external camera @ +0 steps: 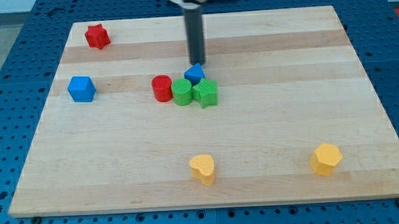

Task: Move the blue triangle along with the green circle and red circle down and left a bit

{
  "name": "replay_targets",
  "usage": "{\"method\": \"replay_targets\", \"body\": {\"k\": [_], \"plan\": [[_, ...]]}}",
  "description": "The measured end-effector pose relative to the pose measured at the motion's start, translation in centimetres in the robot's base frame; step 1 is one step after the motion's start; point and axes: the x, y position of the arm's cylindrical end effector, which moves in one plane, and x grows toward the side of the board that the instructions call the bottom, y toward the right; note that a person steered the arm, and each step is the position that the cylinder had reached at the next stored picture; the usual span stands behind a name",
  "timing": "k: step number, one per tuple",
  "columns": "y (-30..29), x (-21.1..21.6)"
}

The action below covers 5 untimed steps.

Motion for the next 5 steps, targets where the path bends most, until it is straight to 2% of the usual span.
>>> {"method": "replay_targets", "body": {"k": [1, 3, 4, 5], "plan": [[0.8, 2.0], [-2.6, 3.2], [3.6, 2.5], [3.9, -2.4]]}}
